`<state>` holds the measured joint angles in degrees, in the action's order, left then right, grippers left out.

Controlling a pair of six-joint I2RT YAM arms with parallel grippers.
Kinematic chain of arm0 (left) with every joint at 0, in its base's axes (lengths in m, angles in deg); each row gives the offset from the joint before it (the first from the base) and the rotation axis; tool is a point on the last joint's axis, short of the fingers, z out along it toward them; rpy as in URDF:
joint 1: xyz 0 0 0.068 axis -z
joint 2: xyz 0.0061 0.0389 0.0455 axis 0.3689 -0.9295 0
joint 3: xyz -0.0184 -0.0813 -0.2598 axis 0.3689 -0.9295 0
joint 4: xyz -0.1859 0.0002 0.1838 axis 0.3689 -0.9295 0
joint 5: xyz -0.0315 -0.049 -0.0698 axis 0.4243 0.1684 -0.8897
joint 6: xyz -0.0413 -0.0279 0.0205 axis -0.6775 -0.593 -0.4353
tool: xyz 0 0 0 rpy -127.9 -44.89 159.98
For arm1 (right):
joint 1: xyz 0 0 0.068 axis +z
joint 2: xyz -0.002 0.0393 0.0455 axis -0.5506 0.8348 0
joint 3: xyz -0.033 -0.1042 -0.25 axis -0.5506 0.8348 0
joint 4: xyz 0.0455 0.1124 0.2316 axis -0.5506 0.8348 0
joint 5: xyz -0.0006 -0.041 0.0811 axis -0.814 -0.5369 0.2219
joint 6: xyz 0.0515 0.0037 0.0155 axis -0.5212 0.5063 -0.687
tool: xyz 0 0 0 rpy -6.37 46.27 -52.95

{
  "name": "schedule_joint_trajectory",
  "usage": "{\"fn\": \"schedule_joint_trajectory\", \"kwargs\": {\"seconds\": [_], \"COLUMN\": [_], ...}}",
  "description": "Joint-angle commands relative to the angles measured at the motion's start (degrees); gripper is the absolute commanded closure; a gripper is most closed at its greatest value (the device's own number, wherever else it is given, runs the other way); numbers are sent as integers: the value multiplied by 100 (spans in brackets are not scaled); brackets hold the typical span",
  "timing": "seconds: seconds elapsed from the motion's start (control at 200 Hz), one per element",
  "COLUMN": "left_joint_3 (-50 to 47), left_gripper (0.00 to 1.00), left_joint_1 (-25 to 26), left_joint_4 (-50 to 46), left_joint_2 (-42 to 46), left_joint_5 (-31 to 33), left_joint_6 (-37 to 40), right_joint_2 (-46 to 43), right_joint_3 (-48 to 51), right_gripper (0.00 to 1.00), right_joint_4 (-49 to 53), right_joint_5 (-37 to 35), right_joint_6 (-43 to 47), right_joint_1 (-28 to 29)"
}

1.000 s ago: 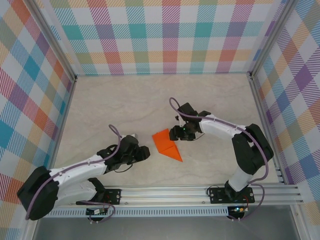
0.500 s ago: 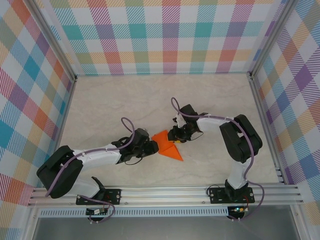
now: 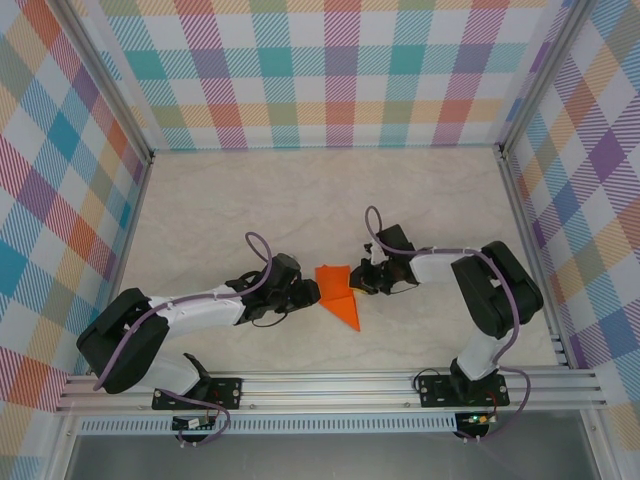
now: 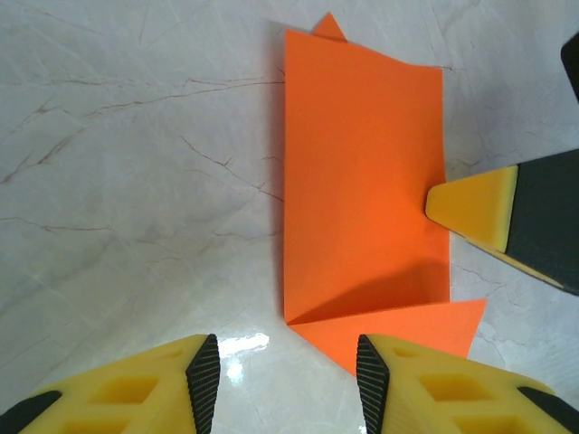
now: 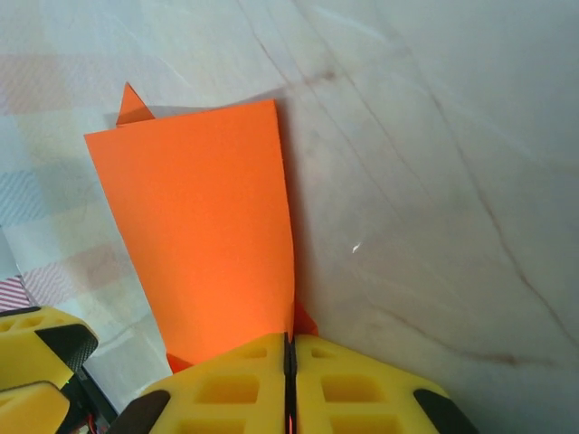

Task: Fold a paper plane with a square sheet of paper (pick it up from the middle)
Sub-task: Rotate the paper at the center of the table.

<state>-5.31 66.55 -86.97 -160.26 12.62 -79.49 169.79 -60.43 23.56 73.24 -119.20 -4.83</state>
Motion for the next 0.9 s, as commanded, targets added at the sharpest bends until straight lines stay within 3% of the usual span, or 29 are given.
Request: {"fn": "schedule_joint_trajectory", "kwargs": {"seconds": [0.0, 0.13, 0.4, 0.68, 0.895], "left_joint_3": [83, 39, -81, -84, 33], "left_gripper": [54, 54, 53, 53, 53], "left_joint_1": [-14, -11, -9, -24, -21], "left_joint_4": [-59, 8, 23, 112, 208], "left_joint_2": [45, 59, 224, 126, -70], "left_joint_5": [-63, -116, -138, -137, -216], "left_joint_6": [111, 102, 111, 172, 162], "right_joint_2": [-275, -437, -1694, -2155, -1537], "right_joint_3": [487, 723, 450, 450, 345], "right_gripper": [88, 78, 64, 88, 92], "right_joint_4": [-783, -872, 908, 1080, 893], "right_joint_5": [-360, -370, -945, -139, -283], "right_joint_6": [-892, -1057, -15, 485, 397], "right_joint_1": [-4, 16, 16, 592, 772]}}
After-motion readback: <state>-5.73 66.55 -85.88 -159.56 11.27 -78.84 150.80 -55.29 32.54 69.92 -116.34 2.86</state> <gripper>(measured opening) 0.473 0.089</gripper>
